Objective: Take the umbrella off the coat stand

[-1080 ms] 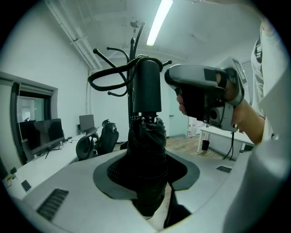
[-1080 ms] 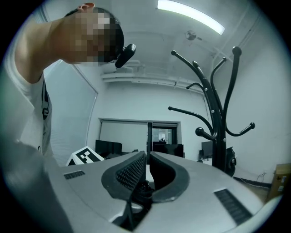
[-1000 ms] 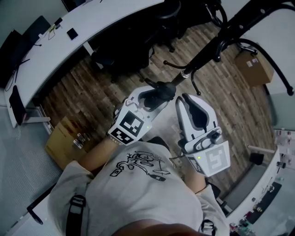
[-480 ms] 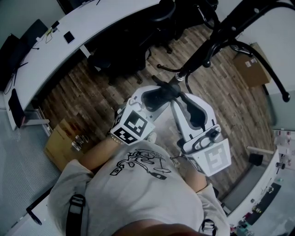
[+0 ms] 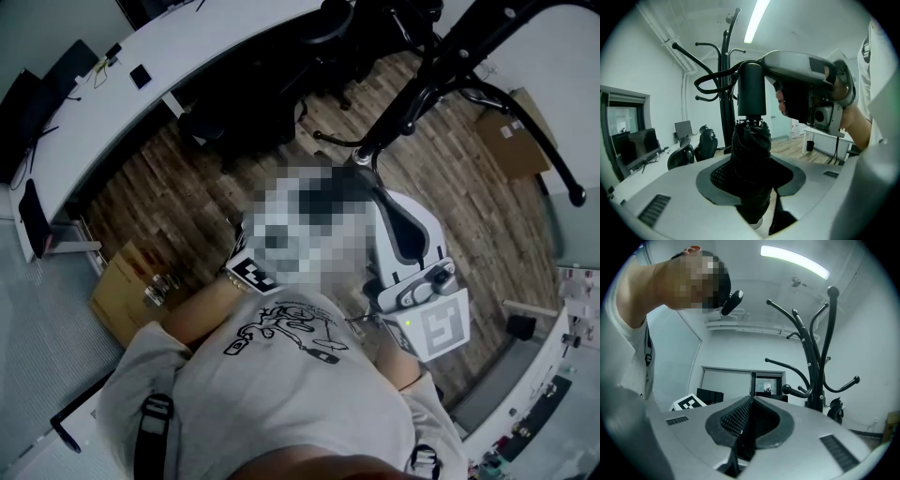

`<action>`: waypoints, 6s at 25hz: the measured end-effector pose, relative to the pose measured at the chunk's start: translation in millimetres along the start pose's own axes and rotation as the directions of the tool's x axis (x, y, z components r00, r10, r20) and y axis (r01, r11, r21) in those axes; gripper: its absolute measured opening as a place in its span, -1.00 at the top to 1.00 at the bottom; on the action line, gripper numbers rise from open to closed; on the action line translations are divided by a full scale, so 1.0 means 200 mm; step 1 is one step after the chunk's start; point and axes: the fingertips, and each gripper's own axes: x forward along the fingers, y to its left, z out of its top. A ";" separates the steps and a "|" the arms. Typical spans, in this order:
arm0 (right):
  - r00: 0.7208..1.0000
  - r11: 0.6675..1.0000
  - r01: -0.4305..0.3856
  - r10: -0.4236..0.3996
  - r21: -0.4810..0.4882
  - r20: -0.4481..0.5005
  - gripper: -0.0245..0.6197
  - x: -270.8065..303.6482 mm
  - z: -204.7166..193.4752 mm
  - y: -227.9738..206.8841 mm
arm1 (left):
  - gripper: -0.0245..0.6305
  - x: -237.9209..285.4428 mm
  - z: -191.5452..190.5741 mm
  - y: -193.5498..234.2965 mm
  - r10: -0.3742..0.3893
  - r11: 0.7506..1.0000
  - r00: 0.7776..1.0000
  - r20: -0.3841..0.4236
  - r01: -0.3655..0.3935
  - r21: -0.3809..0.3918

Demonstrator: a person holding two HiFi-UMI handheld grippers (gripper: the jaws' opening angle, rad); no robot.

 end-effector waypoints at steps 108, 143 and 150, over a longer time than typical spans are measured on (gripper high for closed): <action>0.969 0.965 0.240 -0.232 0.107 -0.087 0.82 0.13 -0.40 -0.57 | 0.31 0.52 -0.13 0.24 -0.099 0.994 0.986 -0.132 0.092 -0.058; 0.941 0.960 0.274 -0.256 0.053 -0.223 0.89 -0.19 -0.61 -0.47 | 0.32 0.19 -0.12 0.15 0.014 0.976 0.996 0.088 0.006 -0.217; 0.945 0.972 0.235 -0.225 0.014 -0.236 0.89 -0.25 -0.54 -0.35 | 0.57 -0.03 -0.02 0.12 0.083 0.976 0.982 0.172 -0.046 -0.211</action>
